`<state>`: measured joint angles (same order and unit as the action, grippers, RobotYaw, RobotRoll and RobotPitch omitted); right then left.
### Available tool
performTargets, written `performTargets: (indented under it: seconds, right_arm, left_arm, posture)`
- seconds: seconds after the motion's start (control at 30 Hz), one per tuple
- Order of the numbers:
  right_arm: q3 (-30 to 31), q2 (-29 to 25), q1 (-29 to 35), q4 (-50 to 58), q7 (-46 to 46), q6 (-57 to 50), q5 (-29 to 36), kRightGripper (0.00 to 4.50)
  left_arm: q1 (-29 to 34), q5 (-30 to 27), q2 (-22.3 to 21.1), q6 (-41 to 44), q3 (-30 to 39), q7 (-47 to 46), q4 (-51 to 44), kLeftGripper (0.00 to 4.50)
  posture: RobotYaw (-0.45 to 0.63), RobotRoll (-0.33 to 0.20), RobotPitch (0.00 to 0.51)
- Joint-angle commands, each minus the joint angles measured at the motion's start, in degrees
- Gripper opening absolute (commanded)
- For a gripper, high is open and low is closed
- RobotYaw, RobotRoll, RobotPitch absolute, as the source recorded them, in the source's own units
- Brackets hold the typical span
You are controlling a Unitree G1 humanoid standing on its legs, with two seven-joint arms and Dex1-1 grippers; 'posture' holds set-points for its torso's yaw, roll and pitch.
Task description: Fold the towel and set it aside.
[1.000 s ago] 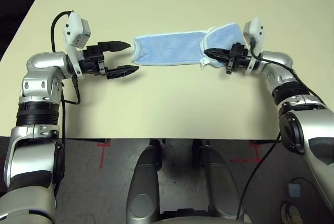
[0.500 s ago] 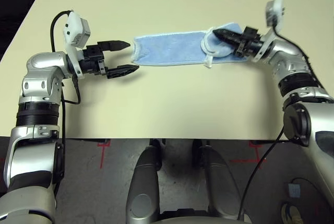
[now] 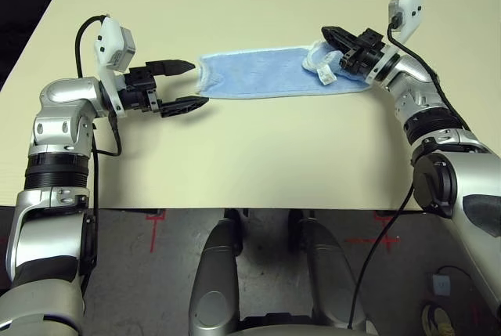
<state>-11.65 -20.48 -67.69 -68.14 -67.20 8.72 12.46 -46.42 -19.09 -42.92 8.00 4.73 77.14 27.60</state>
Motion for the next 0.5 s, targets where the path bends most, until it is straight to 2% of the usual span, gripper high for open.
performTargets:
  seconds: [0.03,0.37,0.43,0.5]
  right_arm:
    - [3.4,-0.9,2.3,2.0,-7.6,-2.3,-1.8,0.03]
    - [8.9,-0.7,5.4,2.4,-2.2,0.7,-7.6,0.03]
    - [8.7,-0.5,6.2,2.0,-1.6,2.4,-7.5,0.03]
    - [6.4,-0.1,6.0,2.5,-2.9,1.9,-4.6,0.03]
  left_arm:
    - [0.7,-0.5,-0.4,0.3,0.4,0.2,-0.8,4.50]
    - [0.3,-0.4,0.0,0.1,0.2,0.0,-0.5,4.50]
    - [0.3,-0.4,0.1,0.3,0.2,-0.2,-0.8,4.50]
    - [0.4,-0.5,0.0,0.5,0.2,-0.2,-1.1,4.50]
  posture:
    - [0.02,0.000,0.309]
    - [0.01,0.000,0.309]
    - [0.01,0.000,0.312]
    - [0.02,0.000,0.312]
